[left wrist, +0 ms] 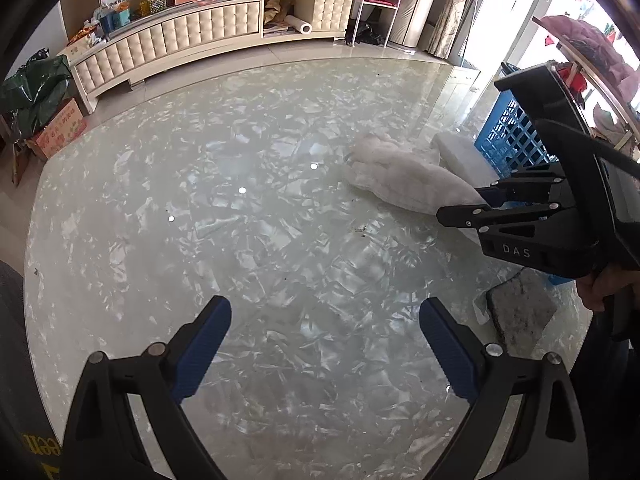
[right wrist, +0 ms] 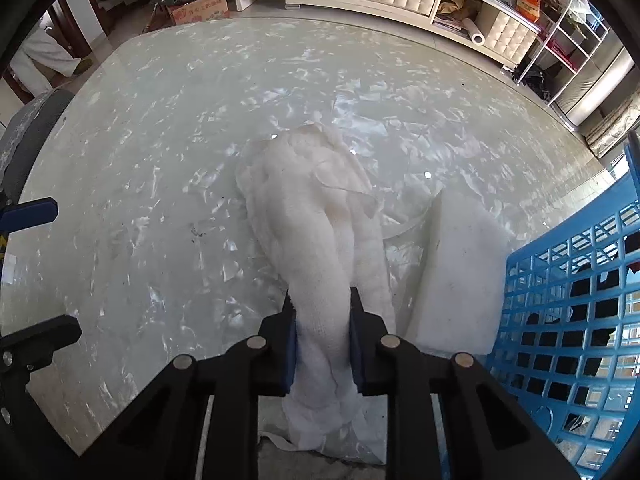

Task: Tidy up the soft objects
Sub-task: 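Lift the white quilted pad off the floor with the right gripper, then carry the quilted pad into the basket with the right gripper while the left gripper approaches the gray cloth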

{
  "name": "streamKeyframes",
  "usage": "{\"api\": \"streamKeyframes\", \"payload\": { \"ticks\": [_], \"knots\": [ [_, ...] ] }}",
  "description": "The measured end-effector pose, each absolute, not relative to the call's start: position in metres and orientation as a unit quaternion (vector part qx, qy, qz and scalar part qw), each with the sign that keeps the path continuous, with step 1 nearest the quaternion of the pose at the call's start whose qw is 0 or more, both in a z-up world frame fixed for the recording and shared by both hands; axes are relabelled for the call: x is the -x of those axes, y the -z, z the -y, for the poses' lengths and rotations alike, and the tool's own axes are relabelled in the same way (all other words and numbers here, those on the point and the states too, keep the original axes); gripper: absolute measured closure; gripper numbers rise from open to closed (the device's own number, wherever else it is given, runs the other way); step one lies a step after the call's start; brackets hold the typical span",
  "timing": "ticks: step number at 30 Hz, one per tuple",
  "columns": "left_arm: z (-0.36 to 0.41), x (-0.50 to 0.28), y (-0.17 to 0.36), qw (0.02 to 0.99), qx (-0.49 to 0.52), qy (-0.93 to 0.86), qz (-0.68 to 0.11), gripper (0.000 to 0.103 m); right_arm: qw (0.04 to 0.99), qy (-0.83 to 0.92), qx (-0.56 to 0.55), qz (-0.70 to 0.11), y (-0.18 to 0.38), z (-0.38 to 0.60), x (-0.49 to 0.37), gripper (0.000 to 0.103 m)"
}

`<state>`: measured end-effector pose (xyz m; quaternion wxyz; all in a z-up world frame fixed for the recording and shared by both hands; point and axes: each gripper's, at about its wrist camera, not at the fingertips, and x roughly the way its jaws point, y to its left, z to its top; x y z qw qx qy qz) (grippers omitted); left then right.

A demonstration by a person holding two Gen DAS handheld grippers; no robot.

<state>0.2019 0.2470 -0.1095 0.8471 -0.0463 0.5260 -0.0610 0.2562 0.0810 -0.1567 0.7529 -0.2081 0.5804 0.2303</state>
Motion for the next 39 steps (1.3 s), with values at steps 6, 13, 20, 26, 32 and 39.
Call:
{"api": "streamKeyframes", "payload": {
  "ticks": [6, 13, 20, 26, 32, 39],
  "knots": [
    [-0.245, -0.196, 0.093, 0.853, 0.042, 0.061, -0.517, 0.009, 0.76, -0.243, 0.21, -0.566, 0.128, -0.075, -0.235, 0.083],
    [-0.239, -0.178, 0.064, 0.861, 0.029, 0.061, -0.503, 0.009, 0.761, -0.267, 0.204, -0.555, 0.089, -0.071, -0.205, 0.083],
    [-0.222, -0.162, 0.037, 0.869, 0.018, 0.065, -0.491, 0.009, 0.764, -0.278, 0.2, -0.546, 0.066, -0.065, -0.177, 0.084],
    [-0.199, -0.144, 0.012, 0.877, 0.008, 0.067, -0.476, 0.009, 0.773, -0.281, 0.189, -0.536, 0.044, -0.048, -0.161, 0.084],
    [-0.174, -0.134, -0.011, 0.884, -0.005, 0.071, -0.462, 0.009, 0.785, -0.288, 0.177, -0.519, 0.022, -0.027, -0.149, 0.084],
    [-0.148, -0.131, -0.028, 0.888, -0.016, 0.078, -0.453, 0.009, 0.799, -0.292, 0.163, -0.499, -0.002, 0.005, -0.14, 0.084]
  ]
}}
